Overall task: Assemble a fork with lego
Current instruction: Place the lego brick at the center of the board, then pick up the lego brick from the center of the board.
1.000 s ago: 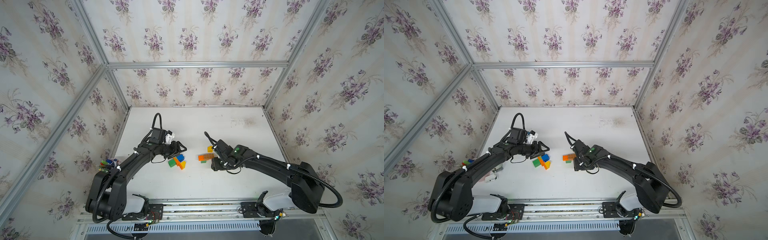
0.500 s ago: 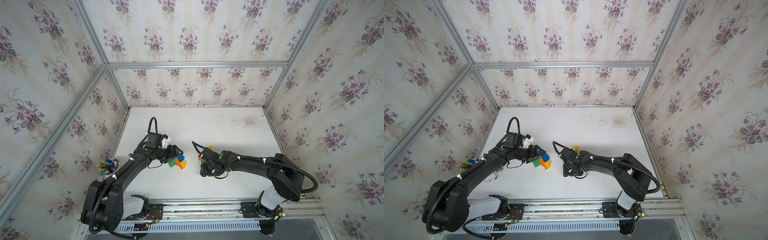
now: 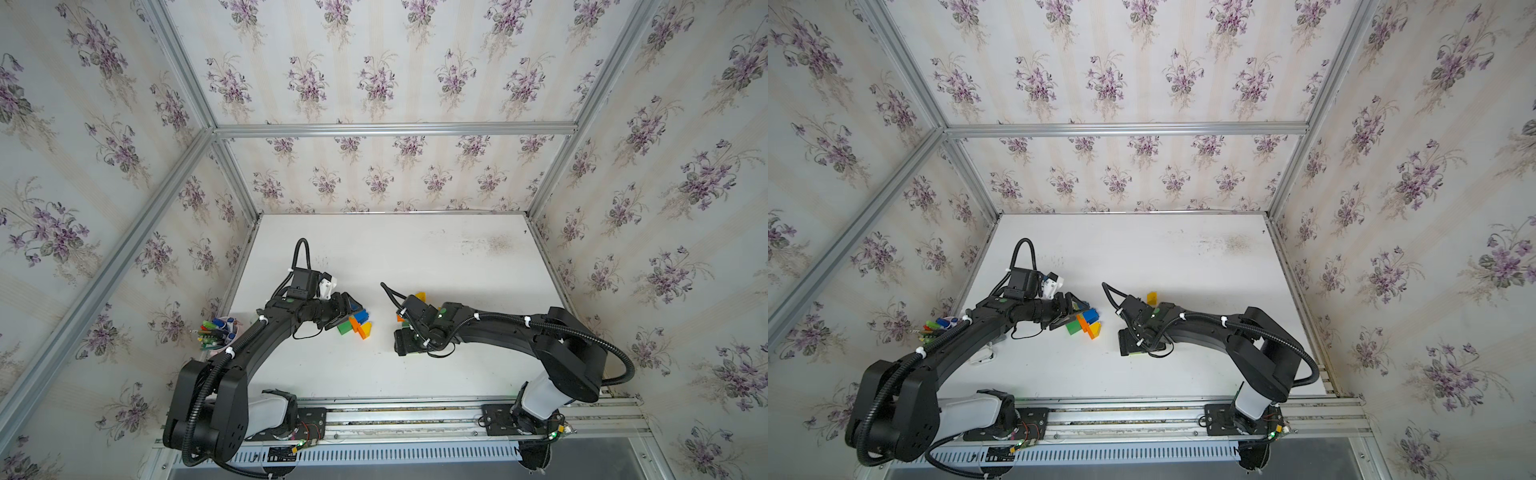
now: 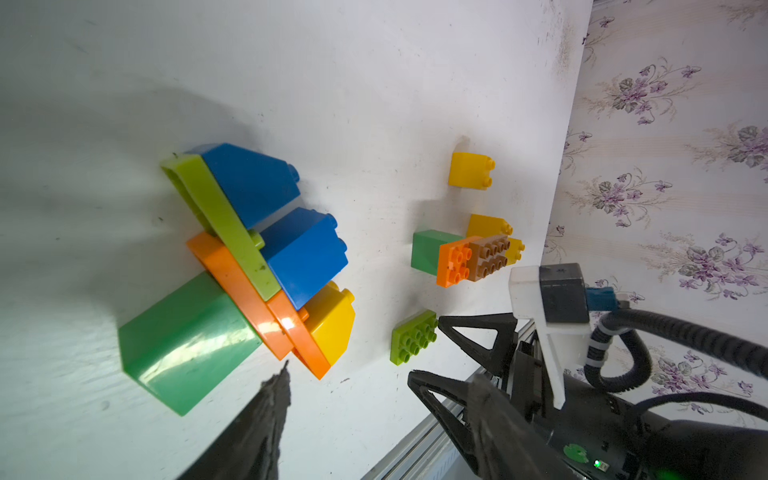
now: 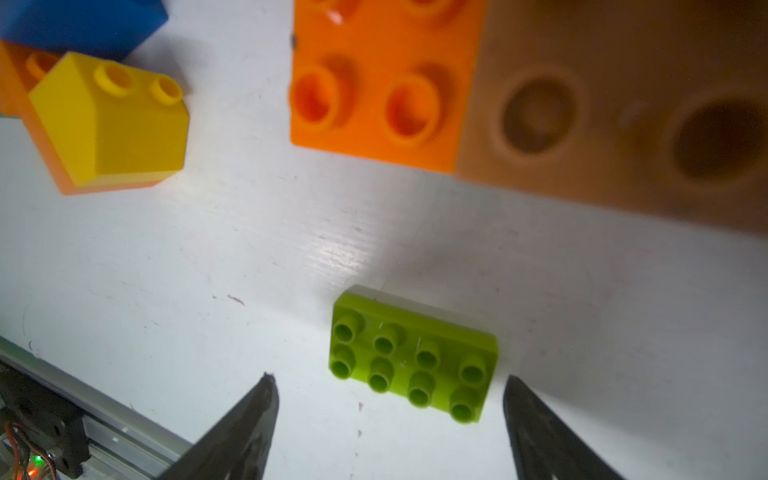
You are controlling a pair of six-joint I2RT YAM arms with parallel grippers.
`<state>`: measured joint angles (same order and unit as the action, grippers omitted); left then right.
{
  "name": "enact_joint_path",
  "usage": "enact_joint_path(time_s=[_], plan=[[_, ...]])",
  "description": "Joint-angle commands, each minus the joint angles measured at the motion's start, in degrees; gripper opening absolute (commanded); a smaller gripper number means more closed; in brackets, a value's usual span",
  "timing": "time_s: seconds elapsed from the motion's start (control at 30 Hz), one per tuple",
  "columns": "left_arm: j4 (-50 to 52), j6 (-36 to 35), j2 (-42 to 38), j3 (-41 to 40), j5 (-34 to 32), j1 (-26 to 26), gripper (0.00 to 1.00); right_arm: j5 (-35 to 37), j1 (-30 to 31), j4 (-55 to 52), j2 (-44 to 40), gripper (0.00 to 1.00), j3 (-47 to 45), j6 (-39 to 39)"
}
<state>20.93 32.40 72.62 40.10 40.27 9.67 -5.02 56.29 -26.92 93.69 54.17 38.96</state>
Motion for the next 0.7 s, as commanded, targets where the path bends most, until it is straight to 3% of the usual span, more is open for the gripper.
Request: enact_joint_path(time_s=[0.0,0.3,0.67], plan=[[-0.3,-0.8,-0.2,-0.2,0.2,-0.2,0.70,0.3,0.0,0.6,-0.3,0.85,0.3,-6.0],[0.0,-0.1,-0.8,-0.7,-0.2,-0.2,0.70,-2.3,-0.4,3.5,3.3,0.87,2.7,-13.8],[-0.5,0.4,-0.7,-0.8,-0.1,-0.2,0.70,-4.3,0.3,2.3,0.3,0.86,-1.8,-10.8]])
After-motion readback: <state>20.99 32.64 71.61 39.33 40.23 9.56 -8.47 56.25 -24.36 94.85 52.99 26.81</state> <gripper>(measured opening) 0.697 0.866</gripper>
